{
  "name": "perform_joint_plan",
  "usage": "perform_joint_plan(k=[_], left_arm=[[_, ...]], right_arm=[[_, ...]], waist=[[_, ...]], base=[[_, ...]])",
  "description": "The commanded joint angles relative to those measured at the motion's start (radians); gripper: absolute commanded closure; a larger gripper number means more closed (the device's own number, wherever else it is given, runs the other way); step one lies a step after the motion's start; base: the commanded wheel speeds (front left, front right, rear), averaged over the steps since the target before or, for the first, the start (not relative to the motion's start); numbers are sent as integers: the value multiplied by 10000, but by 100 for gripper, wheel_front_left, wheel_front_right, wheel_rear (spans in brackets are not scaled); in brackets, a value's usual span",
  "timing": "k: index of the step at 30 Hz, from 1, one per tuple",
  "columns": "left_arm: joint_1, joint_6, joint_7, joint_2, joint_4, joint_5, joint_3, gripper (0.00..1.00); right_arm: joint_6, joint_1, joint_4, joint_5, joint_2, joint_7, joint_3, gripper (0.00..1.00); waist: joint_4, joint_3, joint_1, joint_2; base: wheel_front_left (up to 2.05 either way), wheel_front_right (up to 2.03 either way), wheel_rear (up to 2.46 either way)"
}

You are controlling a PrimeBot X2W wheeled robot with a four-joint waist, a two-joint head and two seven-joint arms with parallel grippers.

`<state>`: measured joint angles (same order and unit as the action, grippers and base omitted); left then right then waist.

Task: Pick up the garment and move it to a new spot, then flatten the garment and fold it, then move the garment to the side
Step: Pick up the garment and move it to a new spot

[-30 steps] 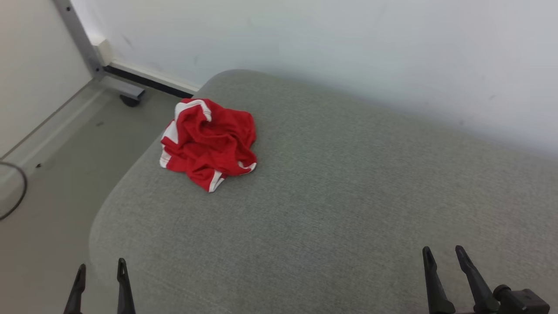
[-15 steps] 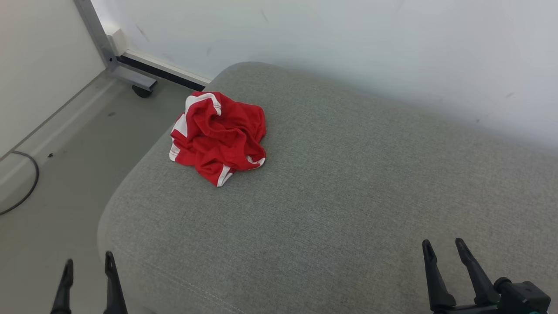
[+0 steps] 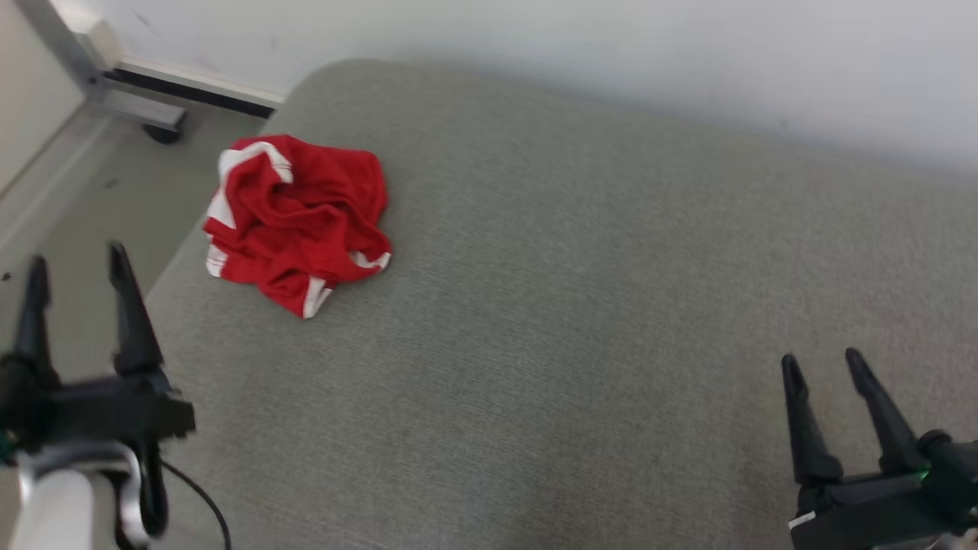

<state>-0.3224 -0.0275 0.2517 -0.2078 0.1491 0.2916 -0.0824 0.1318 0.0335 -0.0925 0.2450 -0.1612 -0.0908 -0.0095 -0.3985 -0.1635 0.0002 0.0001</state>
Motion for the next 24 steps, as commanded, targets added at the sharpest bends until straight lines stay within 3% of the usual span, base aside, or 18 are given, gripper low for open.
perform_joint_plan(k=[1,12,24], left_arm=[[-496,21,-74,-156,133,28,-49,0],[-2666,-23,-616,-1115,1094,332,-570,0],[-4100,294,-2352,-2028,3329,717,-566,0]], right_arm=[[-27,-207,-153,-44,-85,-21,-118,0],[-27,-829,-629,-106,-567,75,-346,0],[-27,-1287,-1170,-158,-881,384,-313,0]], waist=[[1211,-1294,-2,-1],[2310,-2576,-2,-1],[2658,-3267,-2,-1]], base=[[0,0,0],[0,0,0],[0,0,0]])
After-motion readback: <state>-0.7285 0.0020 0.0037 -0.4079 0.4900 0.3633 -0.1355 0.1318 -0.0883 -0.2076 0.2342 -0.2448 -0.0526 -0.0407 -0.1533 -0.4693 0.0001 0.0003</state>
